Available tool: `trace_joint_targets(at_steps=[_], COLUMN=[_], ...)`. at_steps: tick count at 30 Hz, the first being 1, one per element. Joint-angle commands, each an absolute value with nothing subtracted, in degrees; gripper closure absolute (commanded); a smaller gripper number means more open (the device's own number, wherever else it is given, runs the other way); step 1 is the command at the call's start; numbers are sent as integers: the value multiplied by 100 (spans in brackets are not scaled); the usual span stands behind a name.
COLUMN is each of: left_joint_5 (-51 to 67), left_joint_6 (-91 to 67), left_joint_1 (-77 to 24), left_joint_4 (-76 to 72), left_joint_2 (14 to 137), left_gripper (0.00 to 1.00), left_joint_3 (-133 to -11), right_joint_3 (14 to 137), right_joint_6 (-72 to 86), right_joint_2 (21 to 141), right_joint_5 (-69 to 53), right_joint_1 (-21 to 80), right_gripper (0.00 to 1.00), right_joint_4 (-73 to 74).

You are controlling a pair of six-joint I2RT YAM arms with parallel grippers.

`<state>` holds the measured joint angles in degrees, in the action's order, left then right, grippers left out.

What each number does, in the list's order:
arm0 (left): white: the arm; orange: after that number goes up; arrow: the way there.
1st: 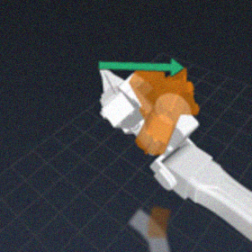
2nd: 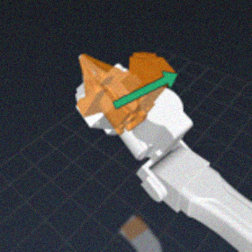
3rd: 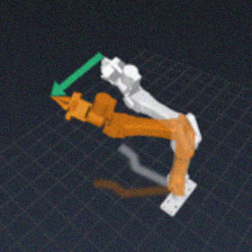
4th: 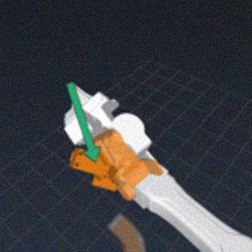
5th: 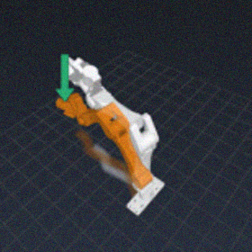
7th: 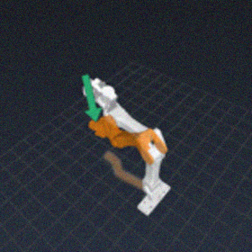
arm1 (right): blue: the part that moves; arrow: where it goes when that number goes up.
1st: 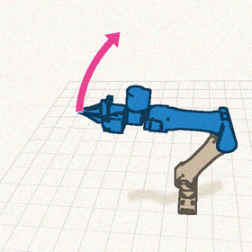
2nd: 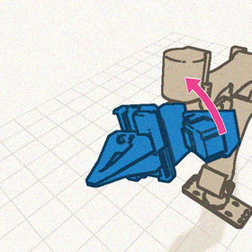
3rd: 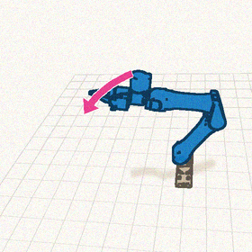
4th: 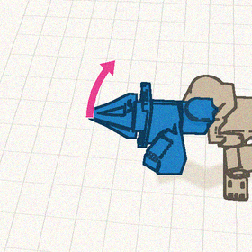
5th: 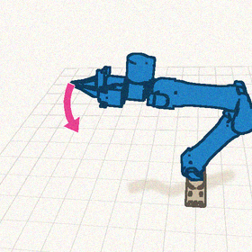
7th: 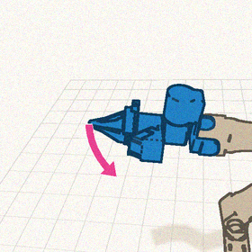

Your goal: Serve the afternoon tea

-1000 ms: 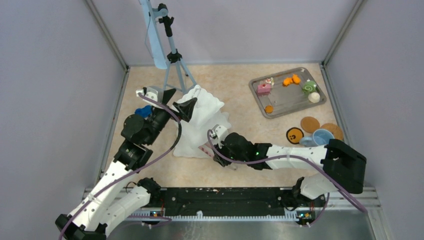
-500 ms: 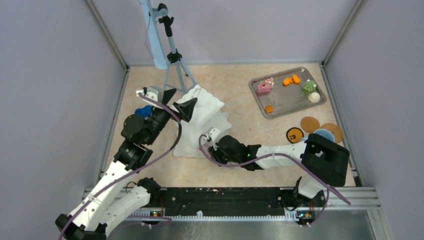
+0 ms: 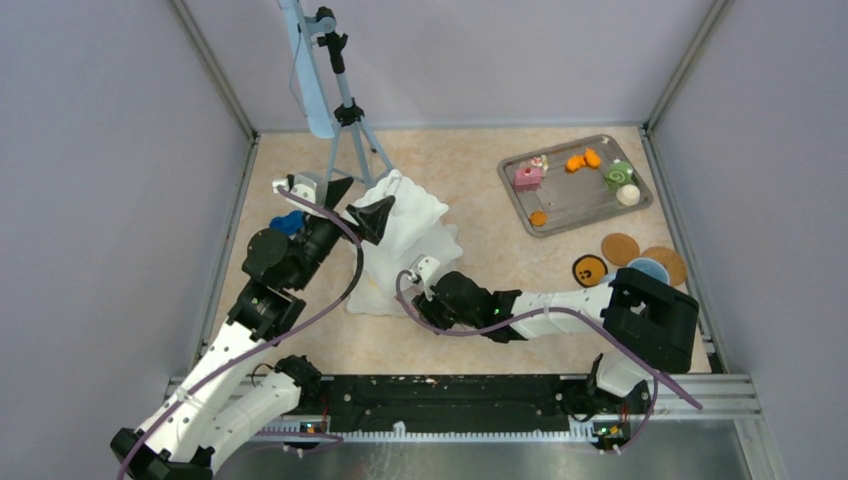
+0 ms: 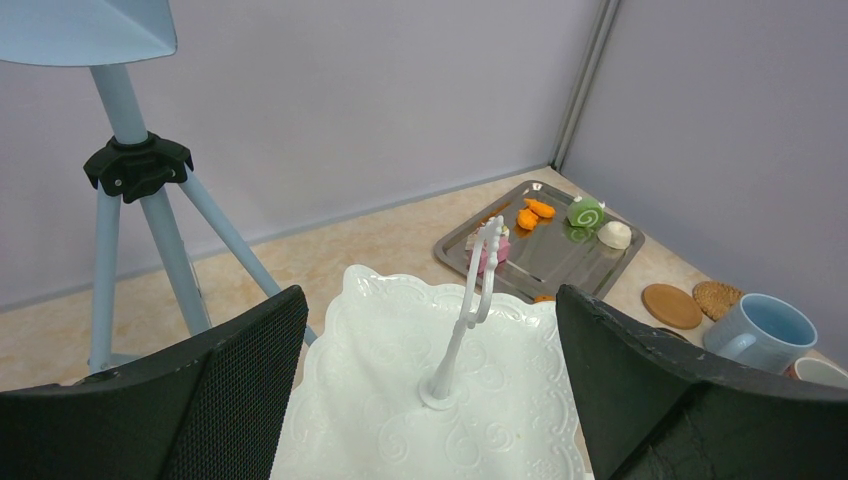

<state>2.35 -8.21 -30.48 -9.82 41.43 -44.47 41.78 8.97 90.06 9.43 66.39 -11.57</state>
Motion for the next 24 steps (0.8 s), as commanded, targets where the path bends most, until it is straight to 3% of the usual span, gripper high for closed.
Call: trace_joint_targets(at_steps=[1, 11, 19, 24], left_joint_5=[314, 339, 341, 302], left_joint_6=[-809, -826, -844, -838], left_joint_1=[-3032, -3024, -3008, -3015], left_joint_4=[-1177, -1178, -1178, -1167], left_joint_2=[4161, 4182, 4234, 4180], left_gripper=[1, 1, 1, 1], left_joint_3=[-4598, -4598, -4596, -4580], right_joint_3=[4397, 3781, 3981, 3850], right_joint_6=[892, 1521, 3029, 4076], right_joint_2=[8732, 7516, 6972, 5530], right_joint_5=[1051, 1087, 1160, 1698], right_joint_1=[6791, 6829, 6824, 6833], right_gripper=[54, 54, 56, 57], right_joint_4=[-1265, -348, 2067, 3417])
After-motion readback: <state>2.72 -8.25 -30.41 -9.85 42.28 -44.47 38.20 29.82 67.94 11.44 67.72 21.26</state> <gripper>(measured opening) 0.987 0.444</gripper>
